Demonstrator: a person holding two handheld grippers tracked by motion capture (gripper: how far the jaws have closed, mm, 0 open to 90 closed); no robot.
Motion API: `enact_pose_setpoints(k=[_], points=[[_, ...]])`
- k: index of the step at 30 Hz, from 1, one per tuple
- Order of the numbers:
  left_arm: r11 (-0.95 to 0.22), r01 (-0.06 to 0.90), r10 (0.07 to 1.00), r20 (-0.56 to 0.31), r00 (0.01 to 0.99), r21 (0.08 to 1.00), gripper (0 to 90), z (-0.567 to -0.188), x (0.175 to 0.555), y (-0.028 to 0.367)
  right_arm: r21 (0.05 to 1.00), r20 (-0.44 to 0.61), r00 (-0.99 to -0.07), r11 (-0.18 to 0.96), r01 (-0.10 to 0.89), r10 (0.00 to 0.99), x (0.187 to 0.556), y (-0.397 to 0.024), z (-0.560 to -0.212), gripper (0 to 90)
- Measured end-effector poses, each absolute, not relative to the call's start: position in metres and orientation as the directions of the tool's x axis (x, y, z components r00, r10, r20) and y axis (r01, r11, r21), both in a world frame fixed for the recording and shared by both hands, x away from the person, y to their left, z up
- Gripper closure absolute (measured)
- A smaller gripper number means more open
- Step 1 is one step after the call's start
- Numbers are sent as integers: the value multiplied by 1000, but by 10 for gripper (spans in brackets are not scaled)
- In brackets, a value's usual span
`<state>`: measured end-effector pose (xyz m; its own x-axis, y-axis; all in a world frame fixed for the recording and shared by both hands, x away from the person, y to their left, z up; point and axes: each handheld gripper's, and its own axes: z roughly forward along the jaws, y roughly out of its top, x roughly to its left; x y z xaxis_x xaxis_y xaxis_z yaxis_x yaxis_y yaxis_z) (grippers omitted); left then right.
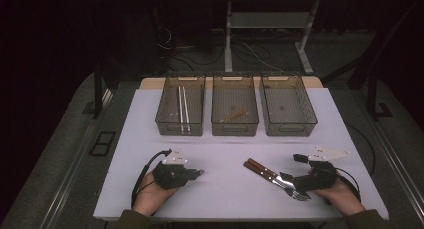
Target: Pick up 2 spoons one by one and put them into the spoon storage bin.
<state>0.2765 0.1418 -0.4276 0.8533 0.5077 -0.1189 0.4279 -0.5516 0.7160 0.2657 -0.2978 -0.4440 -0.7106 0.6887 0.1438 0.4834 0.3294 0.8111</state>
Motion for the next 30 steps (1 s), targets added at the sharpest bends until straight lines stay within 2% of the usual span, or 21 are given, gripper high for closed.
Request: enact_pose_setpoints(k=[30], points=[[-438, 405, 506, -152, 849, 803, 847, -399, 325, 118, 819, 155, -727, 325, 473, 669, 265, -293, -445, 120]])
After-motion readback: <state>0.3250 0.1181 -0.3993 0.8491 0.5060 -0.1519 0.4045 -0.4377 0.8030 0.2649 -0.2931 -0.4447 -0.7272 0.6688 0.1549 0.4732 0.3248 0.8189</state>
